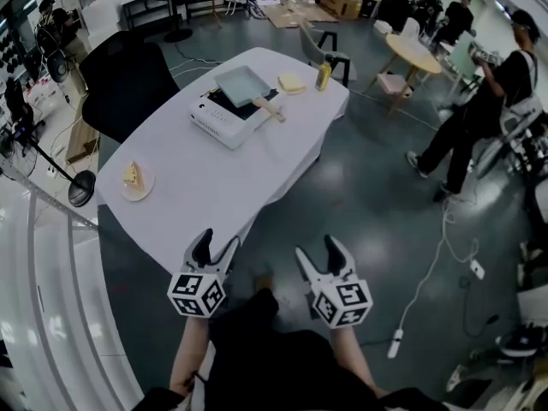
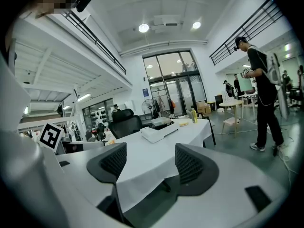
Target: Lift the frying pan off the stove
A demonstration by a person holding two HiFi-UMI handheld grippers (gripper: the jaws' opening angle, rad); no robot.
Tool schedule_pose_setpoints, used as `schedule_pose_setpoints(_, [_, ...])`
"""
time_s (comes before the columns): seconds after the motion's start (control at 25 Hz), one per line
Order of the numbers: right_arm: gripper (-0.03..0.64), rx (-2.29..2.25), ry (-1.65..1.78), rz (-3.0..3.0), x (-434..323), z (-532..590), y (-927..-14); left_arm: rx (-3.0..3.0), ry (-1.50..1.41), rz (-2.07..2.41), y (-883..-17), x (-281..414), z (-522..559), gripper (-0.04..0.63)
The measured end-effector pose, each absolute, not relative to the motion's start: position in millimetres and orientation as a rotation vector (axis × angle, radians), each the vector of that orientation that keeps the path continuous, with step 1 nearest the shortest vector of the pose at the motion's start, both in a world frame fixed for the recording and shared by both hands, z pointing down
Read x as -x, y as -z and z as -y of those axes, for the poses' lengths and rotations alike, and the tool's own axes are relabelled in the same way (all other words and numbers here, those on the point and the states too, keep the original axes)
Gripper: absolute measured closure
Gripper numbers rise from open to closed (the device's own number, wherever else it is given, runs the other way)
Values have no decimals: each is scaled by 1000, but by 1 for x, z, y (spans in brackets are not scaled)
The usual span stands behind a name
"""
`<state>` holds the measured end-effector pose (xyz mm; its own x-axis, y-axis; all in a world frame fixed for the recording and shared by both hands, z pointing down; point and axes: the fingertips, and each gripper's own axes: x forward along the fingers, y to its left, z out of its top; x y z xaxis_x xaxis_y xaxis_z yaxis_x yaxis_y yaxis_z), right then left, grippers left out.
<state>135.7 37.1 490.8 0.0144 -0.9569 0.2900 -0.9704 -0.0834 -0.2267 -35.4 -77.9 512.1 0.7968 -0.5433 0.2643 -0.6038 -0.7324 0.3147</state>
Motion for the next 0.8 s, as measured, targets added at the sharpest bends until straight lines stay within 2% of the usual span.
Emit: schedule_pose_setpoints(0.8, [322, -2192, -582, 2105, -180, 84, -492, -2590, -183, 835, -521, -16, 215, 313])
